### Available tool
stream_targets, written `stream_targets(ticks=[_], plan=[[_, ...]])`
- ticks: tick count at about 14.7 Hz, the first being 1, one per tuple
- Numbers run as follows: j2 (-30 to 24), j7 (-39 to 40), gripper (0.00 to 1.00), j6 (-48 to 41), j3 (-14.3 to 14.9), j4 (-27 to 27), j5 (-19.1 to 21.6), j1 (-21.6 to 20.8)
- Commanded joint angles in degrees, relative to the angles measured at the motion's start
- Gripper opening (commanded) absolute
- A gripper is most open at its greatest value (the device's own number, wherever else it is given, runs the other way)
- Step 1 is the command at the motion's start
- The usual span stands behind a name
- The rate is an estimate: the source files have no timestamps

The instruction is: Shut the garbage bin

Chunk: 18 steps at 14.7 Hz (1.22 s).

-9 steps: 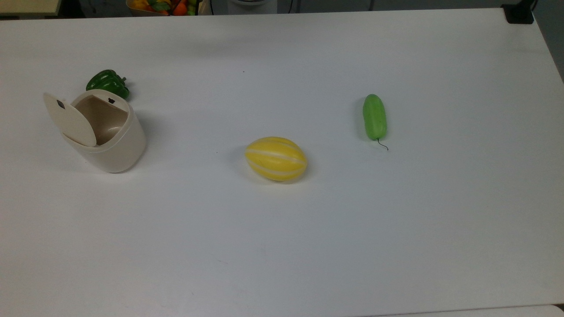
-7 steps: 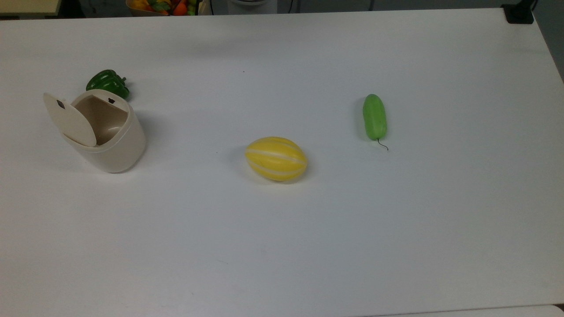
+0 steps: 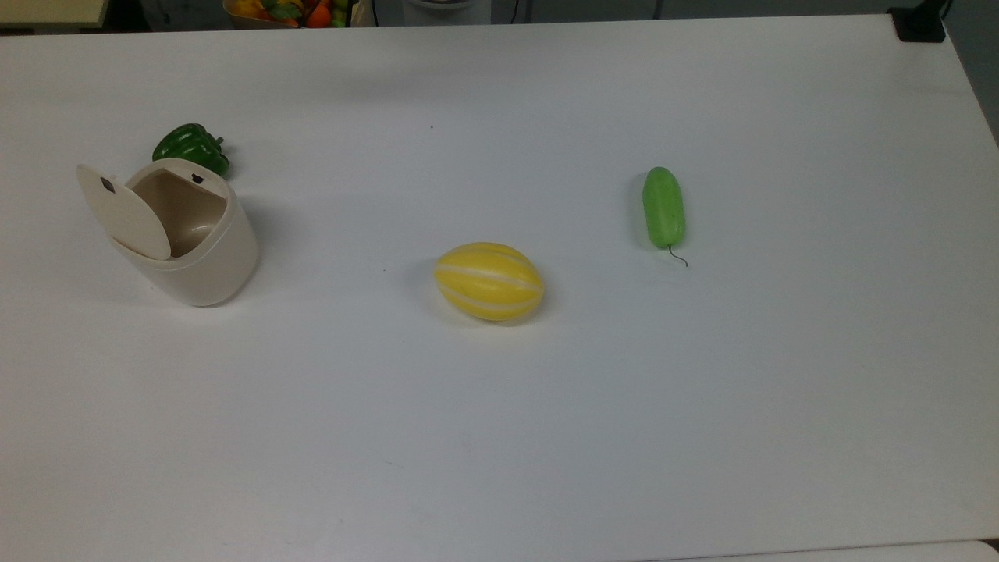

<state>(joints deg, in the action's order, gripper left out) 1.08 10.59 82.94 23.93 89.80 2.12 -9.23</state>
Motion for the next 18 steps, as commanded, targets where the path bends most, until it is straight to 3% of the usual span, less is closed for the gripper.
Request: stream_targets(ticks=[1, 6, 9, 13, 18], plan=[[-0.5, -0.7, 1.0, 0.3, -0.4, 0.5, -0.2, -0.1], [0.1, -0.7, 0.97, 0.4, -0.3, 0.5, -0.2, 0.0], [0.1, -0.7, 0.75, 0.4, -0.4, 0.5, -0.2, 0.0], [0.1, -0.7, 0.38, 0.4, -0.1, 0.4, 0.1, 0.0], [0.1, -0.2, 0.1, 0.5, -0.1, 0.4, 0.2, 0.1]])
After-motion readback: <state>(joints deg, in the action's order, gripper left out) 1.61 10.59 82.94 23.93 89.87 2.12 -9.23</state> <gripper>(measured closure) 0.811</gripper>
